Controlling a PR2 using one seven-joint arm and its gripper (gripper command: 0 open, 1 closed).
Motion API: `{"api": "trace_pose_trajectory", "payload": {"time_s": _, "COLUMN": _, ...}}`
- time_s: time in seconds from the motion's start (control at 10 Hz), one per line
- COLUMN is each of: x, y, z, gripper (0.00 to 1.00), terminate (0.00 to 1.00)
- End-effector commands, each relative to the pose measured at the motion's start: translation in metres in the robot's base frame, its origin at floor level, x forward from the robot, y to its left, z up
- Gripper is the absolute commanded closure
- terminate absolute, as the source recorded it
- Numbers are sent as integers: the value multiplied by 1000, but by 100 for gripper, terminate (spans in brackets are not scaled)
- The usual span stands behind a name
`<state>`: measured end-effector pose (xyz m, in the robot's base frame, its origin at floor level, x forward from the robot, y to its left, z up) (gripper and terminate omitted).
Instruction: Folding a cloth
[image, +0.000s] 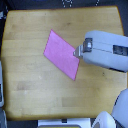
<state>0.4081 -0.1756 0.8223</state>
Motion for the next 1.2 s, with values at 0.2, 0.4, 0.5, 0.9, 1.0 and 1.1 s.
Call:
{"api": "trace_pose_trajectory", "payload": {"time_s": 0.2, "x": -21, "y": 38, "z": -61, "gripper": 0, "terminate": 0}}
{"api": "trace_pose_trajectory", "payload": {"time_s": 0.4, "x": -23, "y": 46, "z": -80, "gripper": 0, "terminate": 0}}
{"api": "trace_pose_trajectory", "payload": {"time_s": 0.5, "x": -24, "y": 47, "z": -83, "gripper": 0, "terminate": 0}}
{"api": "trace_pose_trajectory", "payload": {"time_s": 0.9, "x": -30, "y": 44, "z": -106, "gripper": 0, "terminate": 0}}
{"api": "trace_pose_trajectory", "payload": {"time_s": 1.0, "x": -30, "y": 43, "z": -106, "gripper": 0, "terminate": 0}}
{"api": "trace_pose_trajectory", "payload": {"time_s": 1.1, "x": -31, "y": 43, "z": -106, "gripper": 0, "terminate": 0}}
